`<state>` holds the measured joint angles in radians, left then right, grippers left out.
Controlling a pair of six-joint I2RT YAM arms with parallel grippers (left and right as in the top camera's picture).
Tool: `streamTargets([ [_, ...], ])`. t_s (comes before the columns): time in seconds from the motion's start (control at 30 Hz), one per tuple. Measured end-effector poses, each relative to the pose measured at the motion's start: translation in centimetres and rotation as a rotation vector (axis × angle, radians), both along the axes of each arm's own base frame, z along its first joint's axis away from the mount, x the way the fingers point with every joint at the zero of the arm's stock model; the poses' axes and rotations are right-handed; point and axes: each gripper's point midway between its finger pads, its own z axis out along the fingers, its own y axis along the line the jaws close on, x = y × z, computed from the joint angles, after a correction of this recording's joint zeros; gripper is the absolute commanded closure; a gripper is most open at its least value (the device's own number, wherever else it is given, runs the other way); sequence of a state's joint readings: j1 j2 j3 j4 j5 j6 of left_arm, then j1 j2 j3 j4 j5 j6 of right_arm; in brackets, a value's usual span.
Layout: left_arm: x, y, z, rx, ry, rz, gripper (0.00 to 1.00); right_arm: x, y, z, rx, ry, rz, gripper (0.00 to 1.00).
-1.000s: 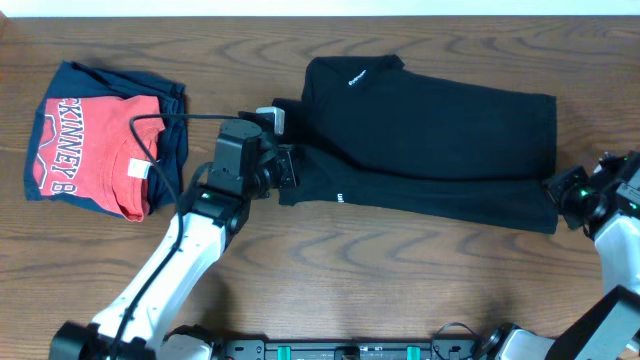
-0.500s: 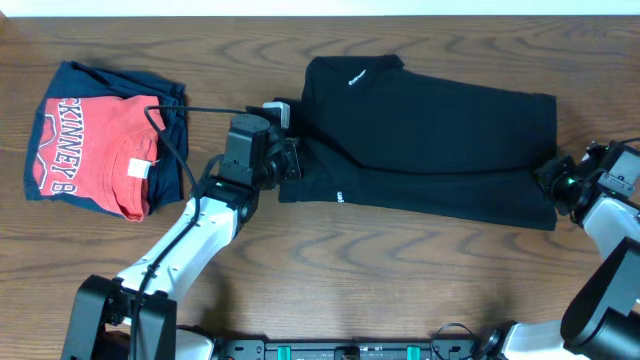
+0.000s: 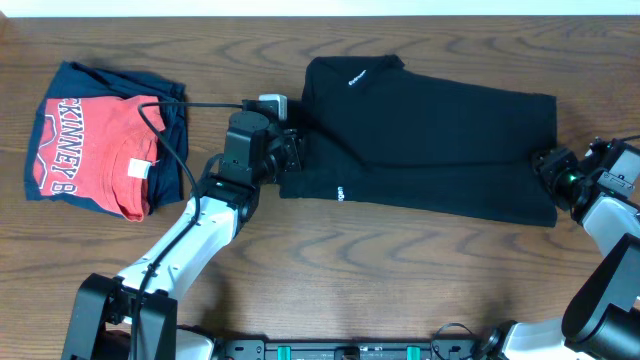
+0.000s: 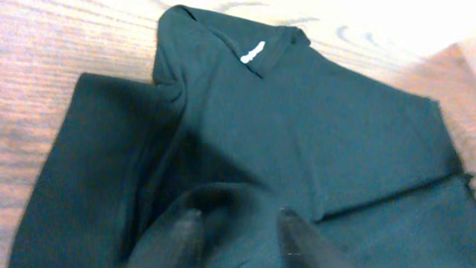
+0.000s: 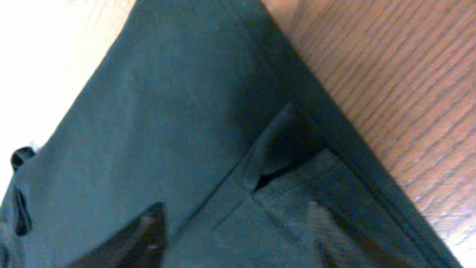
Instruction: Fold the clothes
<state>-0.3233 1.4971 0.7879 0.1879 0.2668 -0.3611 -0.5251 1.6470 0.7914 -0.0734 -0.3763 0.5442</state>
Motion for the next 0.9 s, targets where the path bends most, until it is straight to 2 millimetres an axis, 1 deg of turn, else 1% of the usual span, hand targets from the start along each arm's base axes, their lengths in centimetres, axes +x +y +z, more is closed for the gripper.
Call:
streamTargets([
  [0.1,-0.6,0.3,-0.9,0.02,0.04,0.003,0.41,0.1,0.4,0.1,0.021,-0.011,0.016,0.35],
  [0.27,-2.9,1.1,-3.7,0.091,0.173,-0.012,0.41,0.0,1.7,0.5,0.101,-0.037,0.07,0.4],
  [0.33,-3.7,1.4,-4.5,0.113,0.216,-0.023,0.42,-0.2,2.4,0.6,0.135,-0.045,0.099,0.41],
  [0.4,-4.4,1.3,-4.9,0.113,0.244,-0.04,0.45,-0.5,3.3,0.6,0.167,-0.042,0.134,0.42],
  [0.43,-4.6,1.1,-4.9,0.108,0.252,-0.051,0.48,-0.7,3.7,0.6,0.179,-0.037,0.151,0.43],
  [0.53,-5.2,0.4,-4.9,0.097,0.26,-0.096,0.63,-1.4,5.0,0.6,0.214,-0.025,0.205,0.46],
  [0.6,-5.8,-0.4,-5.0,0.099,0.265,-0.134,0.7,-1.8,6.0,1.1,0.226,-0.022,0.242,0.48],
  [0.63,-6.0,-0.7,-5.1,0.101,0.271,-0.147,0.74,-2.0,6.5,1.5,0.226,-0.023,0.263,0.48],
  [0.73,-7.1,-1.5,-5.4,0.109,0.288,-0.192,0.78,-2.6,9.1,3.1,0.214,-0.033,0.358,0.49],
  [0.8,-7.6,-2.0,-5.5,0.111,0.3,-0.212,0.8,-3.0,11.7,4.4,0.191,-0.047,0.459,0.48],
  [0.9,-7.7,-2.2,-5.5,0.113,0.297,-0.222,0.8,-3.8,15.1,5.5,0.159,-0.05,0.584,0.48],
])
